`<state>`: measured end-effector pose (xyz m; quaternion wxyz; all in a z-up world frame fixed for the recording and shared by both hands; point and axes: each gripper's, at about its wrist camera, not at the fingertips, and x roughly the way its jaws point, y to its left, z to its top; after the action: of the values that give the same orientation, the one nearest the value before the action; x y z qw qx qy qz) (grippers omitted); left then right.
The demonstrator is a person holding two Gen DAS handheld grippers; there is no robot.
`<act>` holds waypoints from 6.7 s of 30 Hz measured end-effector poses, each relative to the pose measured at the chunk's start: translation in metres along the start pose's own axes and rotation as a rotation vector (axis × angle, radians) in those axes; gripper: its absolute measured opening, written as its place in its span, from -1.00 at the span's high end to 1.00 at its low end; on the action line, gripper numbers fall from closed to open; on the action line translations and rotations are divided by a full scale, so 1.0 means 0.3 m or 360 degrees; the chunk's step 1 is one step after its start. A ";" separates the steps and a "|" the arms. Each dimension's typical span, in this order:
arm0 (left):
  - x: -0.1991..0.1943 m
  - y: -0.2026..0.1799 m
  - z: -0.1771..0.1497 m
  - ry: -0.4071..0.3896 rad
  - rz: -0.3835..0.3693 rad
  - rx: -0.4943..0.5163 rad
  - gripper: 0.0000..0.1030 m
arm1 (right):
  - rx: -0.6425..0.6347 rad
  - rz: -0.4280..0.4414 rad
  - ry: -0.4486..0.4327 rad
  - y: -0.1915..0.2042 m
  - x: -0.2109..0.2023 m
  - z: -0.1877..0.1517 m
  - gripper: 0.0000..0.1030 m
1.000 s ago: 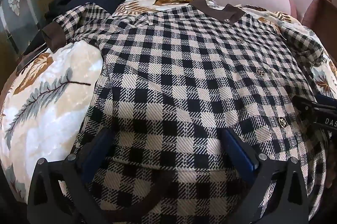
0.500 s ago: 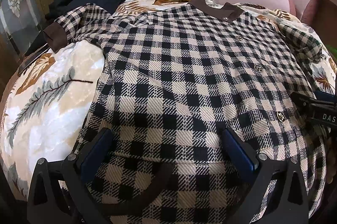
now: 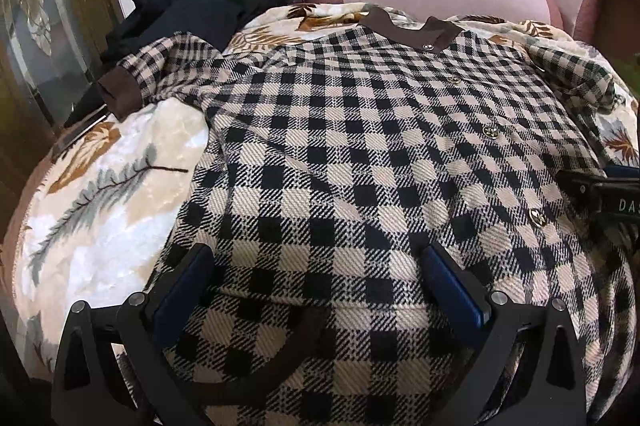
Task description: Fold large clothes
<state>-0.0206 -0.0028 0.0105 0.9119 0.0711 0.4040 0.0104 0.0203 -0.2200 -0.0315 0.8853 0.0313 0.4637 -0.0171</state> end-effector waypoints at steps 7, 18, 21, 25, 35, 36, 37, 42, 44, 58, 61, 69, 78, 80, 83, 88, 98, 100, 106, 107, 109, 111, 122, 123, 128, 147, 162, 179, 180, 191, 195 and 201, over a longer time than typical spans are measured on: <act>-0.139 0.117 0.054 -0.0102 -0.0234 -0.0106 -0.60 | -0.0011 0.0021 0.0009 0.007 -0.008 -0.005 -1.00; 0.091 0.772 0.364 -0.0074 -0.0004 -0.0561 -0.62 | -0.0016 0.0005 -0.0004 0.018 -0.017 -0.018 -1.00; 0.239 0.936 0.415 0.0002 0.0071 -0.0627 -0.62 | -0.0015 0.0008 -0.0006 0.021 -0.017 -0.017 -1.00; 0.387 1.084 0.459 0.0059 0.0004 -0.0706 -0.62 | -0.0015 0.0023 -0.0015 0.009 -0.016 -0.017 -1.00; 0.588 1.132 0.532 0.0217 -0.0204 -0.0718 0.84 | -0.0014 0.0026 -0.0025 0.011 -0.007 -0.012 -1.00; 0.583 1.149 0.534 0.0241 -0.0221 -0.0751 0.87 | -0.0014 0.0027 -0.0025 0.009 -0.007 -0.013 -1.00; 0.559 1.173 0.540 0.0226 -0.0230 -0.0779 0.87 | -0.0014 0.0028 -0.0025 0.009 -0.007 -0.014 -1.00; 0.390 1.366 0.584 0.0084 -0.0156 -0.0980 0.87 | -0.0015 0.0029 -0.0026 0.008 -0.007 -0.016 -1.00; 0.322 1.454 0.604 0.0039 -0.0084 -0.1045 0.87 | -0.0016 0.0028 -0.0027 0.009 -0.007 -0.015 -1.00; 0.030 1.053 0.715 0.0052 -0.0459 -0.0694 0.87 | -0.0018 0.0028 -0.0028 0.008 -0.005 -0.020 -1.00; -0.022 0.759 0.747 0.0094 -0.0695 -0.0518 0.87 | -0.0018 0.0031 -0.0029 0.007 -0.005 -0.021 -1.00; -0.118 -0.025 0.642 0.0370 -0.1369 -0.0142 0.82 | 0.0016 0.0091 -0.0033 -0.008 -0.002 -0.016 -1.00; -0.233 -0.015 0.440 0.0264 -0.1245 0.0117 -0.14 | 0.0043 0.0145 -0.0049 -0.021 -0.007 -0.020 -1.00; -0.202 0.090 0.414 0.0168 -0.1073 0.0052 -0.28 | 0.0033 0.0132 -0.0047 -0.016 -0.006 -0.023 -1.00; -0.114 0.295 0.357 0.0131 -0.0778 -0.0117 -0.29 | 0.0030 0.0132 -0.0046 -0.017 -0.012 -0.027 -1.00; 0.047 0.567 0.273 0.0131 -0.0538 -0.0348 -0.29 | 0.0140 0.0201 -0.0122 -0.081 -0.152 -0.032 -0.63; 0.284 0.643 0.355 0.0190 -0.0916 -0.0677 -0.29 | 0.0360 0.0230 -0.0042 -0.086 -0.075 0.177 -0.63; 0.310 0.627 0.364 0.0221 -0.1062 -0.0738 -0.29 | 0.0360 0.0193 -0.0007 -0.065 -0.035 0.199 -0.63; 0.395 0.537 0.400 0.0317 -0.1189 -0.0775 -0.32 | 0.0315 0.0184 0.0018 -0.043 -0.004 0.237 -0.63; 0.404 0.542 0.400 0.0323 -0.1195 -0.0804 -0.31 | 0.0298 0.0175 0.0035 -0.037 0.010 0.248 -0.63; 0.429 0.557 0.398 0.0343 -0.1233 -0.0877 -0.07 | 0.0284 0.0163 0.0060 -0.033 0.029 0.264 -0.63; 0.433 0.568 0.397 0.0358 -0.1225 -0.0867 0.68 | 0.0282 0.0187 0.0081 -0.031 0.046 0.280 -0.63; 0.336 0.571 0.319 0.0337 -0.1024 -0.0667 1.00 | -0.0024 0.0301 0.0238 0.118 0.125 0.298 0.32; 0.332 0.575 0.316 0.0332 -0.1015 -0.0665 1.00 | -0.0045 0.0334 0.0259 0.128 0.120 0.297 0.76; 0.318 0.578 0.308 0.0321 -0.1004 -0.0678 1.00 | -0.0122 0.0250 0.0141 0.132 0.024 0.382 0.81; 0.232 0.541 0.310 0.0226 -0.0808 -0.0428 0.56 | 0.0209 0.0148 -0.0005 0.039 -0.008 0.559 0.33; 0.293 0.509 0.218 0.0432 -0.0806 -0.0346 0.92 | 0.0028 0.0970 0.0531 0.650 0.282 0.447 0.33; 0.228 0.573 0.248 0.0310 -0.0664 -0.0332 0.90 | -0.0293 0.0762 0.0403 0.906 0.285 0.569 0.33; 0.232 0.580 0.244 0.0320 -0.0658 -0.0332 0.90 | -0.0332 0.0716 0.0434 0.914 0.318 0.581 0.33; 0.251 0.623 0.259 0.0308 -0.0661 -0.0442 0.90 | -0.0485 0.0390 0.0185 1.017 0.308 0.658 0.12; 0.246 0.630 0.260 0.0289 -0.0652 -0.0453 0.90 | -0.0369 0.0466 0.0153 0.874 0.227 0.600 0.12; 0.255 0.605 0.255 0.0279 -0.0618 -0.0438 0.84 | -0.0202 0.0292 0.0214 0.468 0.204 0.433 0.12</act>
<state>0.0943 0.1733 0.0302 0.8594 -0.1336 0.4825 -0.1038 0.1701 -0.0891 -0.0025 0.8503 0.0185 0.5173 0.0956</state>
